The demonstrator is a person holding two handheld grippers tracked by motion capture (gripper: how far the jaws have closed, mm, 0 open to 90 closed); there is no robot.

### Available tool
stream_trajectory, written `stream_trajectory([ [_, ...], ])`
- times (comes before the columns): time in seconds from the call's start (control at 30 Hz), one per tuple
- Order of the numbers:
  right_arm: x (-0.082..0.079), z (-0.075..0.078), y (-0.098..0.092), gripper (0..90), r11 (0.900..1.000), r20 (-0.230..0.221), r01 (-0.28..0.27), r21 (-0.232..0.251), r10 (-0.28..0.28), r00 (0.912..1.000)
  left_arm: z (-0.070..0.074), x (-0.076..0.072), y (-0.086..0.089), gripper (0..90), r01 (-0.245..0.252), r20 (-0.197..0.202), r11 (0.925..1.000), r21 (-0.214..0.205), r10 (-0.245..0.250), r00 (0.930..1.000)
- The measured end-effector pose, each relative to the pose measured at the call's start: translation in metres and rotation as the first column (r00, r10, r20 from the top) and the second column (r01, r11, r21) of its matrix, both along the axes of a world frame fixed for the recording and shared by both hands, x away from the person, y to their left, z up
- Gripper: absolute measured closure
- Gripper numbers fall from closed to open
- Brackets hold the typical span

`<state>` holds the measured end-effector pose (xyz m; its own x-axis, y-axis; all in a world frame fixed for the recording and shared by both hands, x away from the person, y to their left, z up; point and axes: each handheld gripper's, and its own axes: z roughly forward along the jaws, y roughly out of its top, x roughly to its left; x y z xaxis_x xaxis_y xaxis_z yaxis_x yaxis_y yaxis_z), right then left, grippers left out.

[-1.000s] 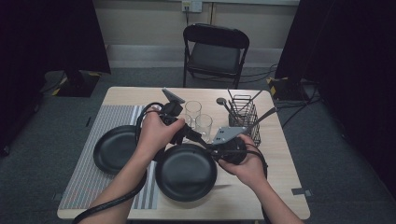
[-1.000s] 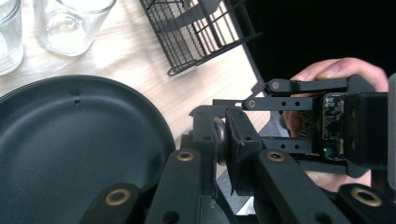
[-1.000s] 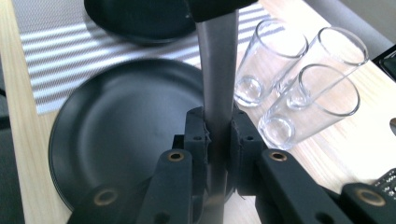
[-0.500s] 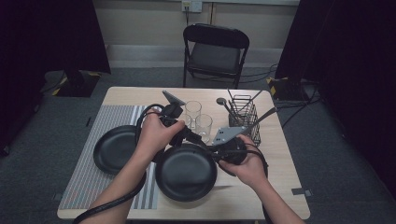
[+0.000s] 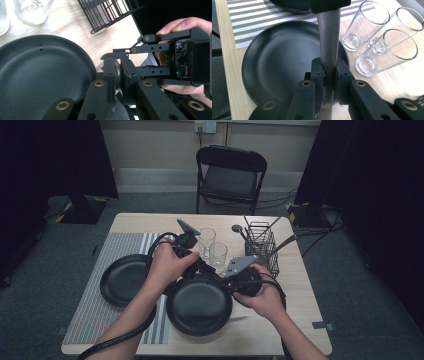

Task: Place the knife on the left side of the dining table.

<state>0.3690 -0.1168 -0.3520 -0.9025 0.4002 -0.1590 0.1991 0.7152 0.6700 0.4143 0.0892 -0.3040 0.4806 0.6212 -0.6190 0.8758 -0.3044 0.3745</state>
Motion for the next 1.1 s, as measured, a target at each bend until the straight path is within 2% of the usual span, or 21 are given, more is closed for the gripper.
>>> stream_trajectory([
  [0.13,0.0007,0.0008,0.0013,80.2,0.9999,-0.005,-0.007,-0.010,0.007,1.0000,0.0001,-0.0002,-0.0010,83.1,0.008,0.005,0.9999,0.011,-0.008,1.0000],
  [0.33,0.0001,0.0025,0.0033,80.2,0.9997,-0.003,-0.014,-0.021,0.014,0.9999,0.0000,-0.0010,-0.0012,83.1,0.002,-0.011,0.9999,0.011,-0.002,0.9999],
  [0.53,0.0004,0.0025,0.0047,80.2,0.9990,-0.002,-0.030,-0.033,0.030,0.9996,-0.0002,-0.0008,-0.0010,83.4,0.023,-0.017,0.9995,0.023,-0.022,0.9996],
  [0.8,0.0014,0.0031,0.0058,80.2,0.9988,0.001,-0.031,-0.039,0.032,0.9995,-0.0013,-0.0009,0.0009,83.5,0.018,-0.007,0.9997,0.015,-0.018,0.9998],
  [0.87,0.0016,0.0033,0.0057,80.2,0.9989,-0.004,-0.030,-0.035,0.030,0.9996,-0.0013,-0.0014,0.0004,83.5,0.004,-0.010,1.0000,0.004,-0.004,0.9999],
  [1.1,0.0010,0.0043,0.0055,80.2,0.9998,-0.019,-0.004,-0.022,0.003,0.9998,-0.0012,-0.0020,0.0005,83.5,-0.012,-0.010,0.9999,-0.009,0.012,0.9999],
])
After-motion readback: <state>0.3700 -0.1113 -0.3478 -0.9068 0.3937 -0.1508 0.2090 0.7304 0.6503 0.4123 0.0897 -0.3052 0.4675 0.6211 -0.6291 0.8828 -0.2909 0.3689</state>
